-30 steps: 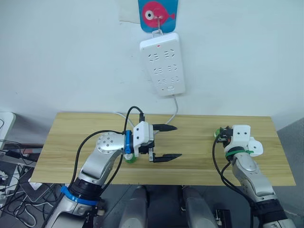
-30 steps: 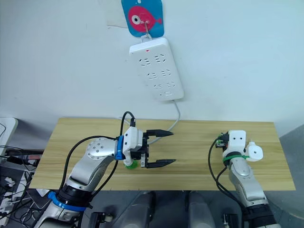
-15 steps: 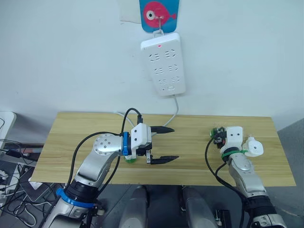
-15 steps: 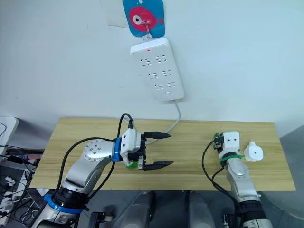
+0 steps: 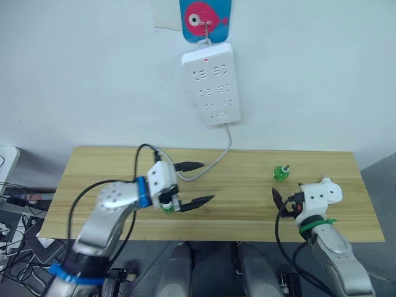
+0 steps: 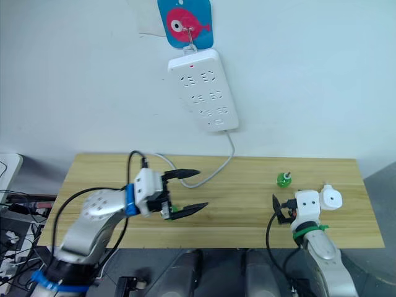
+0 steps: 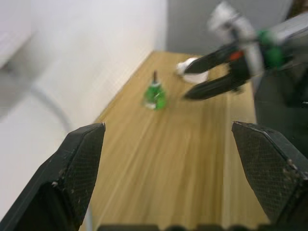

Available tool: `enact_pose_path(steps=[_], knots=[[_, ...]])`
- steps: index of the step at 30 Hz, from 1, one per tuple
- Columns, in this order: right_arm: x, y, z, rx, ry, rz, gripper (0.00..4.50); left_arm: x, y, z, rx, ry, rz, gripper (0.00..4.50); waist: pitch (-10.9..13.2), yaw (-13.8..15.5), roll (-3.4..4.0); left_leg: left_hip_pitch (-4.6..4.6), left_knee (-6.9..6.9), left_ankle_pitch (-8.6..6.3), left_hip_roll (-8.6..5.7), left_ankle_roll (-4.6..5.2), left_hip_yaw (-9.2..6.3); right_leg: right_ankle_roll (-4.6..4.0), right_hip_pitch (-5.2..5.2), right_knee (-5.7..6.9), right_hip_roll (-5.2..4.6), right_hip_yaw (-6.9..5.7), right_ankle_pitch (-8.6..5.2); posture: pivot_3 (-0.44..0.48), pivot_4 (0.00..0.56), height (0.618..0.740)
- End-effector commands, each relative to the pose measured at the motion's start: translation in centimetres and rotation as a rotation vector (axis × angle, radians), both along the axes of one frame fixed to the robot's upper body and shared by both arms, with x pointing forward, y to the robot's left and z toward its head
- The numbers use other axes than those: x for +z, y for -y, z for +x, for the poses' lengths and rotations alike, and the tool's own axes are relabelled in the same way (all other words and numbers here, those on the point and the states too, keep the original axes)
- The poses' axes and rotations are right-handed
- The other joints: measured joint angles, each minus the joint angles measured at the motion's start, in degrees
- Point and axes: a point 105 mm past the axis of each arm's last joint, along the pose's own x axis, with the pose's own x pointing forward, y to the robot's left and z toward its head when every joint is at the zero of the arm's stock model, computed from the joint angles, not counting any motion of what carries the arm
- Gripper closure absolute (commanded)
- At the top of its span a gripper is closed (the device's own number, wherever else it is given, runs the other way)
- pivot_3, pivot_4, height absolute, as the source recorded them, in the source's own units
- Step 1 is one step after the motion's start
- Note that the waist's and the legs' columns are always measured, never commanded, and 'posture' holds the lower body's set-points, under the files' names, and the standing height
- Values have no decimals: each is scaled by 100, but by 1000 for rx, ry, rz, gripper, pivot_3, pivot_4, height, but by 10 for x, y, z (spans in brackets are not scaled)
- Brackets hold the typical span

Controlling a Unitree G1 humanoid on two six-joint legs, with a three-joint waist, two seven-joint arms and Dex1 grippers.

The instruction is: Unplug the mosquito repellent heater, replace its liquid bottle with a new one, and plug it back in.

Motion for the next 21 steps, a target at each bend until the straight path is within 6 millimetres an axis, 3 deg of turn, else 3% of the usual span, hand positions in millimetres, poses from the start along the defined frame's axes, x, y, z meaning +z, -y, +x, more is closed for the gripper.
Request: enact_pose_path(steps=[1,5,10,21], knots=[[33,-36,-10,208,39,48,34,11,-20,-16,127,12,-49,0,0,8,-1,0,1,0,1,0,-2,1,0,-1,-1,-3,-1,291,302,740],[53,-78,-17,532,21,50,34,-4,-48,-30,320,-23,-43,0,-3,121,-1,2,4,1,0,-1,-8,6,10,-7,-2,-15,-6,324,293,740],[68,-108,-22,865,2,-10,34,-34,-70,-38,522,-83,-63,0,-5,334,-6,5,5,0,-9,0,5,5,37,-36,18,-31,-4,363,283,740],[92,-113,-23,1155,-19,-148,34,-97,-52,-36,569,-133,-73,0,-9,947,-14,4,7,-10,-8,15,2,-2,67,-97,33,-44,7,364,292,740]])
